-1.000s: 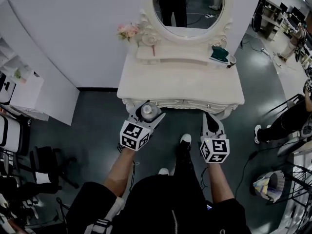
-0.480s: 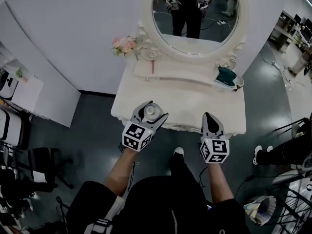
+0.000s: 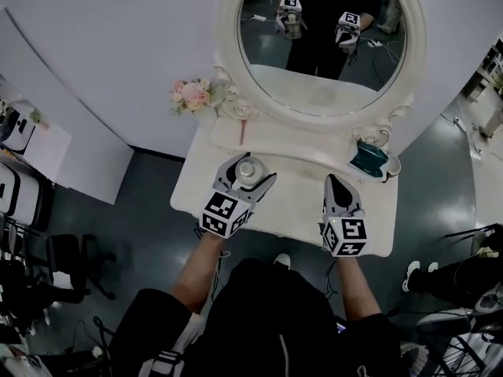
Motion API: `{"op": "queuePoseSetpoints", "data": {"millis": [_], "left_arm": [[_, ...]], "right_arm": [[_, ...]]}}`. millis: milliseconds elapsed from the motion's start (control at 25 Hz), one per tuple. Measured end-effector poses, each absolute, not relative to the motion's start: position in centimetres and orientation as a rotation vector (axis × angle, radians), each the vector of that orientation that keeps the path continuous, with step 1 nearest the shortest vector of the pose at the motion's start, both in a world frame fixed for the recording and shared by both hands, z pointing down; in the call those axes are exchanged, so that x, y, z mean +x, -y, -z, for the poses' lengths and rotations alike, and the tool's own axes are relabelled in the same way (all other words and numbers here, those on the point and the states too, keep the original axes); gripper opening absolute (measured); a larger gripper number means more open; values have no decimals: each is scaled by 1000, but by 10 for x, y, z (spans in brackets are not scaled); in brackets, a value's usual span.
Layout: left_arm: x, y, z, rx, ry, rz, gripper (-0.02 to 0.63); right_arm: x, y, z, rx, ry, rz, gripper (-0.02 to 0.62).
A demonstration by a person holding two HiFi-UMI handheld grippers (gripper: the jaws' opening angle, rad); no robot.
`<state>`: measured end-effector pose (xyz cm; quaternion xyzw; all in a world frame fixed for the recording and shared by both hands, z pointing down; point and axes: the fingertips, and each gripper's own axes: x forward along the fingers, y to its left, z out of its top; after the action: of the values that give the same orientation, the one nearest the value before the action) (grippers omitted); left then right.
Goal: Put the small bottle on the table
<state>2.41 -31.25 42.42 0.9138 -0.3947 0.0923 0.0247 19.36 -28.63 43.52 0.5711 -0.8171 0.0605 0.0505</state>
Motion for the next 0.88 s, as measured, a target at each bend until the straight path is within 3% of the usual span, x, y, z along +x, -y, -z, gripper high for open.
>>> {"op": "queuePoseSetpoints", "data": {"millis": [480,880], "left_arm": [[32,386,-434,2815,1181,-316,337],[36,386,-497,2753,1103,-408,339]], "right_arm": [[194,344,-444,1740,2460,-230,2],[183,342,-488,1676,2393,-317,2]]}}
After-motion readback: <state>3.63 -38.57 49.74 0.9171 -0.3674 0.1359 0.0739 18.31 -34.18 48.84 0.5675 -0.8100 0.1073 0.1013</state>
